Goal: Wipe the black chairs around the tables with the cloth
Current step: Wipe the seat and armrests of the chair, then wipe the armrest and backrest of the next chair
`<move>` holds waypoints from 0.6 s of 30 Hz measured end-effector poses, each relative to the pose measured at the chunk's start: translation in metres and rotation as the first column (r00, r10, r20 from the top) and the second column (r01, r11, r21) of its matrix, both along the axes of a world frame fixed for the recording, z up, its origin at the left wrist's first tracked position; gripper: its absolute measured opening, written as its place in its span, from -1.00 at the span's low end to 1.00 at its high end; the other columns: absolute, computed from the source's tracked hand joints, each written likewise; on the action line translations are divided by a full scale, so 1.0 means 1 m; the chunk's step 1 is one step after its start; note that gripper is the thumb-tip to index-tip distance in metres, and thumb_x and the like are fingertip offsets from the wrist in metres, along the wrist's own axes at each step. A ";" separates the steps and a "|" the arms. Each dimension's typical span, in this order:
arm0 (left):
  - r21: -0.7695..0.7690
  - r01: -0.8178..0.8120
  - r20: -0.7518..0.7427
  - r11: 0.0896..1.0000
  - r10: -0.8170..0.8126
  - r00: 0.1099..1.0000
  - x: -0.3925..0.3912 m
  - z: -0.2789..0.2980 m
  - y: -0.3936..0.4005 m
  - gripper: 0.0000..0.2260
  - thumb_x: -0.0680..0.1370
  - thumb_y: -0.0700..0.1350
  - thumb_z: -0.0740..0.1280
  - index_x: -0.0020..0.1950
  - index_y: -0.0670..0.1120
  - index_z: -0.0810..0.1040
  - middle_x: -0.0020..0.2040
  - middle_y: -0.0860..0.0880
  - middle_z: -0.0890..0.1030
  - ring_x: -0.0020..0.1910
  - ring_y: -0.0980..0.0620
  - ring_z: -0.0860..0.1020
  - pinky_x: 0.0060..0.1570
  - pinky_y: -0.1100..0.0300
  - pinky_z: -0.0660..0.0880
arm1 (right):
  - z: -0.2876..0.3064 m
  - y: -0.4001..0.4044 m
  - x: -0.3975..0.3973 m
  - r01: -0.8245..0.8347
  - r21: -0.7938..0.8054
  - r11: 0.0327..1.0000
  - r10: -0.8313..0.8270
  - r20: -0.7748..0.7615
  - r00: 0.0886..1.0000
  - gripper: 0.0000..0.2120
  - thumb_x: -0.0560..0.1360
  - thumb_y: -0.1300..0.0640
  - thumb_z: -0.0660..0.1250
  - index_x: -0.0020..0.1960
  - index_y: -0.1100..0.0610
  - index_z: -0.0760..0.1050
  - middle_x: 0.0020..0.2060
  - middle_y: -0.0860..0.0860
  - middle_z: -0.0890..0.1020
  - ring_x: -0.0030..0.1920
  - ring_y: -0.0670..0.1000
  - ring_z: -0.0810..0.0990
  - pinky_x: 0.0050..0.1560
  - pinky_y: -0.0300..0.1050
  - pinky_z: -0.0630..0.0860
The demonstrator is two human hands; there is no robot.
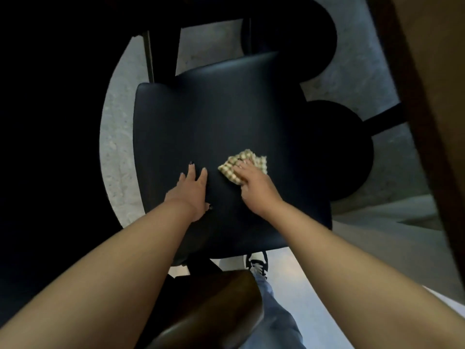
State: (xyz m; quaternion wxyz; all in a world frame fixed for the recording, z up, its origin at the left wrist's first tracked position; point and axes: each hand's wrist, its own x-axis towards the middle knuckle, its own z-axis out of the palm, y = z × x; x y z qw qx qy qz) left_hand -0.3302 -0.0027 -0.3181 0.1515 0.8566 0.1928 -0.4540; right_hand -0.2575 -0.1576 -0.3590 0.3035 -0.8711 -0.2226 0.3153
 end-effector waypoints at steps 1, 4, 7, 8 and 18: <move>-0.032 -0.046 0.005 0.998 0.046 0.999 -0.001 0.009 -0.003 -0.16 0.58 0.02 0.34 0.60 -0.02 -0.22 0.58 -0.10 -0.27 0.57 -0.18 -0.06 0.47 -0.13 0.19 | 0.011 -0.003 0.002 0.169 0.004 0.986 -0.167 -0.122 0.978 -0.50 0.47 0.41 0.15 0.39 0.18 0.42 0.39 0.10 0.42 0.40 0.04 0.35 0.36 -0.29 0.16; -0.161 -0.246 0.101 0.956 0.264 0.959 0.003 0.043 -0.008 -0.26 0.59 0.04 0.32 0.60 -0.07 -0.06 0.60 -0.11 0.00 0.55 -0.12 0.12 0.48 0.03 0.19 | 0.060 -0.009 0.005 0.662 0.031 0.749 -0.544 -0.541 0.641 -0.66 0.56 0.22 0.18 0.31 0.05 0.48 0.09 0.11 0.65 -0.08 0.07 0.65 -0.14 -0.09 0.54; -0.362 -0.449 0.183 0.817 0.535 0.825 0.018 0.089 -0.012 -0.36 0.58 0.03 0.33 0.58 -0.09 0.13 0.51 -0.10 0.30 0.45 -0.07 0.32 0.41 0.11 0.29 | 0.121 -0.017 0.009 0.823 0.081 0.562 -0.515 -0.745 0.424 -0.68 0.52 0.28 0.21 0.25 0.15 0.48 -0.05 0.07 0.71 -0.07 0.06 0.70 -0.16 -0.09 0.61; -0.429 -0.501 0.188 0.752 0.617 0.764 0.023 0.107 -0.013 -0.38 0.58 0.02 0.33 0.57 -0.09 0.18 0.46 -0.09 0.38 0.39 -0.04 0.40 0.37 0.12 0.34 | 0.142 -0.019 0.010 0.837 0.110 0.536 -0.471 -0.784 0.404 -0.67 0.49 0.28 0.22 0.24 0.17 0.49 -0.05 0.09 0.71 -0.04 0.07 0.69 -0.13 -0.07 0.62; -0.884 -0.365 0.063 0.293 0.847 0.527 0.041 0.257 -0.003 -0.54 0.52 -0.09 0.43 0.41 0.00 0.45 0.03 0.08 0.68 -0.03 0.15 0.66 -0.01 0.22 0.57 | 0.303 -0.017 -0.002 0.887 0.224 0.403 -0.172 -0.934 0.314 -0.41 0.61 -0.17 -0.03 0.24 0.26 0.52 0.17 0.24 0.59 0.19 0.18 0.58 0.16 0.06 0.52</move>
